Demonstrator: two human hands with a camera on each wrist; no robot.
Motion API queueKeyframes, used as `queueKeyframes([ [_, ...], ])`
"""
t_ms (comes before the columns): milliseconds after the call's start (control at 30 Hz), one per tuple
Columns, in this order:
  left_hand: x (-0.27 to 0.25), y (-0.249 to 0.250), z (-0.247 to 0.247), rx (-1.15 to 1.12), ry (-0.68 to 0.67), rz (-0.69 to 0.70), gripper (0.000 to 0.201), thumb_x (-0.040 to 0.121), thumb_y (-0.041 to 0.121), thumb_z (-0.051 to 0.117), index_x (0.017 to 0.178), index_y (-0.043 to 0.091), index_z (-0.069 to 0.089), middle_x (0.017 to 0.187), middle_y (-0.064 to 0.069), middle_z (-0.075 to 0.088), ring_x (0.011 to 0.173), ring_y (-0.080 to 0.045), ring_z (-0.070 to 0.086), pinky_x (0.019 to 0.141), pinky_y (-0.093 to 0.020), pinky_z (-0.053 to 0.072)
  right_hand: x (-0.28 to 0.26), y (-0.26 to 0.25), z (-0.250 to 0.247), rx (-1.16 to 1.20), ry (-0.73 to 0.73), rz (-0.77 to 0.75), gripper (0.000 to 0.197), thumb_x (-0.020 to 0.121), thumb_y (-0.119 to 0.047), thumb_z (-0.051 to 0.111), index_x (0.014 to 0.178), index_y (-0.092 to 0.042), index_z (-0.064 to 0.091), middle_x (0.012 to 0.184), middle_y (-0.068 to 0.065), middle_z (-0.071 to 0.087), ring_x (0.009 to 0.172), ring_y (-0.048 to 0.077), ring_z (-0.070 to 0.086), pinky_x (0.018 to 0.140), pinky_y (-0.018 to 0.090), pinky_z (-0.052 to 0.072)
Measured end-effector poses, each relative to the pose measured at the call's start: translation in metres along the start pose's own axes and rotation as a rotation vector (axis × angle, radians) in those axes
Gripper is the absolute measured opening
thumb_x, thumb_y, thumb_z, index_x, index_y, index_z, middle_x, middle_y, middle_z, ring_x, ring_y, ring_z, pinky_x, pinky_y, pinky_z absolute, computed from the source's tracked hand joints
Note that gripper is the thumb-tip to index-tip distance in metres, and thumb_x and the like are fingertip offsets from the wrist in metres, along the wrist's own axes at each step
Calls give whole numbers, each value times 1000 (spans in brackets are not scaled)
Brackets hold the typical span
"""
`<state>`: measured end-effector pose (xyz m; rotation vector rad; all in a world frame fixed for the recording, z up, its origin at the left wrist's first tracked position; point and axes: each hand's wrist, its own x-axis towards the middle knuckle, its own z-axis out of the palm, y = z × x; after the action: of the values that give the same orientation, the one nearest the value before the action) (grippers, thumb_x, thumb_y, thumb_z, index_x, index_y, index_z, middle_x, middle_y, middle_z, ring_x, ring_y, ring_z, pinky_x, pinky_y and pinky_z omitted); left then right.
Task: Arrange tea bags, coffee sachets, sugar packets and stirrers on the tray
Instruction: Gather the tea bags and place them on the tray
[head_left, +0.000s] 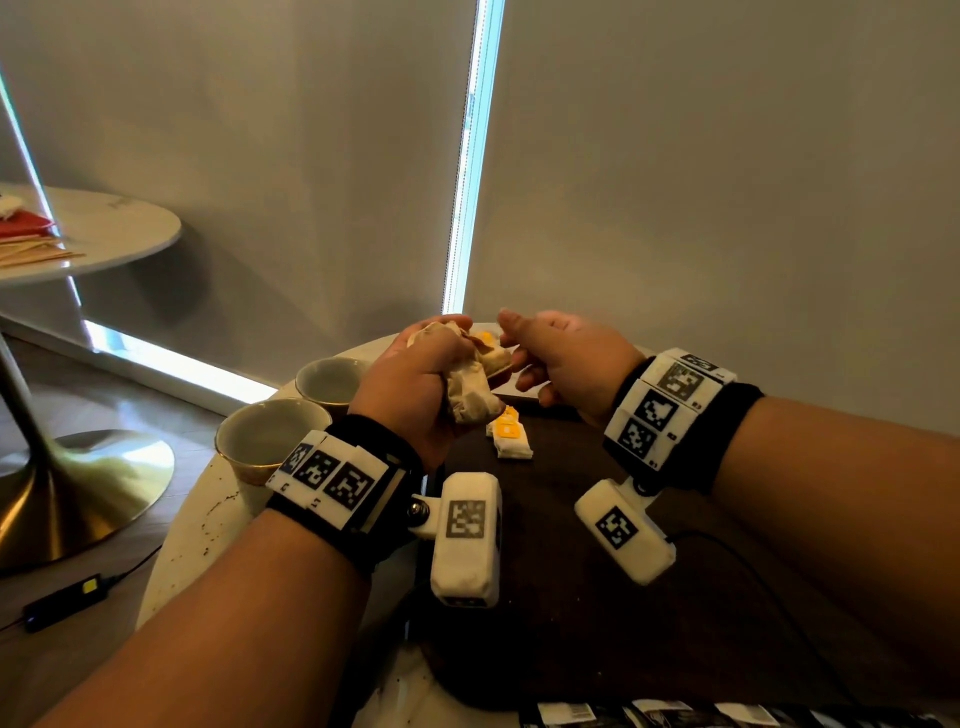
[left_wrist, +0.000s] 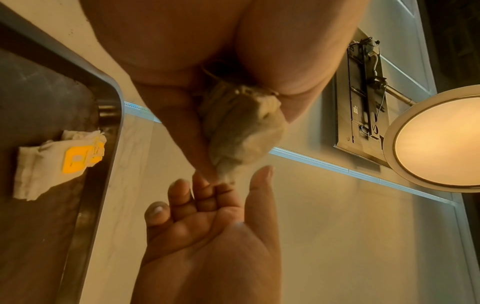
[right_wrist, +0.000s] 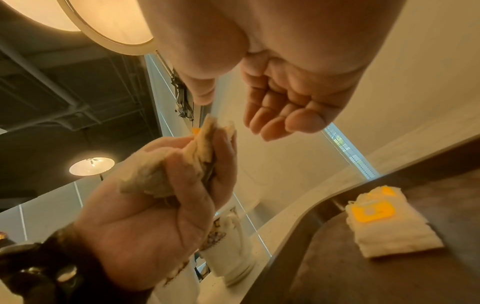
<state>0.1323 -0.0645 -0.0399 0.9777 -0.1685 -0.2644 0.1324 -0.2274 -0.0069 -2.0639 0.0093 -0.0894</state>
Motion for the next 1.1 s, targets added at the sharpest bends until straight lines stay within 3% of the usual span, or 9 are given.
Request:
queueKeyframes([
  [100,0,-1,-1,14,-17,11,36,97,6,50,130,17,56,126,-23,58,104,-37,66,55,-35,57,-2,2,5,27,-7,-17,32,86,-49,70,101,-20,65,95,5,73,74,15,62,58,29,48],
  [267,2,-3,-3,6,-38,-2,35,97,11,53,131,20,56,124,-21,61,101,-38,68,57,-39,56,-3,0,4,112,-4,-6,18,85,-22,77,97,-17,64,83,4,70,63,12,62,52,27,47],
  [367,4,-4,-3,-15,-23,-9,34,98,12,54,131,19,56,124,-22,61,95,-37,71,60,-41,58,-4,-1,3,103,-9,-14,18,86,-16,76,99,-17,65,89,8,73,74,20,67,55,28,49],
  [533,5,-4,-4,-37,-5,-8,35,98,10,53,132,18,55,123,-23,62,80,-30,76,58,-40,58,-5,1,2,100,-4,-27,21,86,-13,75,103,-19,65,96,10,72,82,22,67,57,30,49],
  [700,6,-4,-6,-17,23,-14,39,96,8,57,133,18,54,126,-23,62,93,-36,74,58,-39,58,-6,2,1,98,0,-40,23,87,-12,74,106,-19,65,94,8,72,80,20,67,58,30,50],
  [833,6,-3,-6,20,78,-18,37,95,5,59,129,18,55,117,-21,62,79,-30,74,53,-34,57,-5,2,2,87,27,-74,17,90,-11,70,101,-22,64,99,9,74,87,23,69,61,30,53],
  [967,9,-3,-8,39,148,-46,31,95,8,61,122,22,57,116,-18,62,93,-33,72,54,-35,58,-2,2,2,91,106,-103,14,92,-12,68,97,-25,65,101,7,73,96,29,69,71,33,54],
  [1100,9,-4,-8,32,151,-28,31,94,7,64,120,21,58,115,-18,64,94,-32,72,56,-37,58,-2,3,3,128,137,-94,11,92,-11,68,94,-21,64,100,10,73,93,32,71,70,35,55],
])
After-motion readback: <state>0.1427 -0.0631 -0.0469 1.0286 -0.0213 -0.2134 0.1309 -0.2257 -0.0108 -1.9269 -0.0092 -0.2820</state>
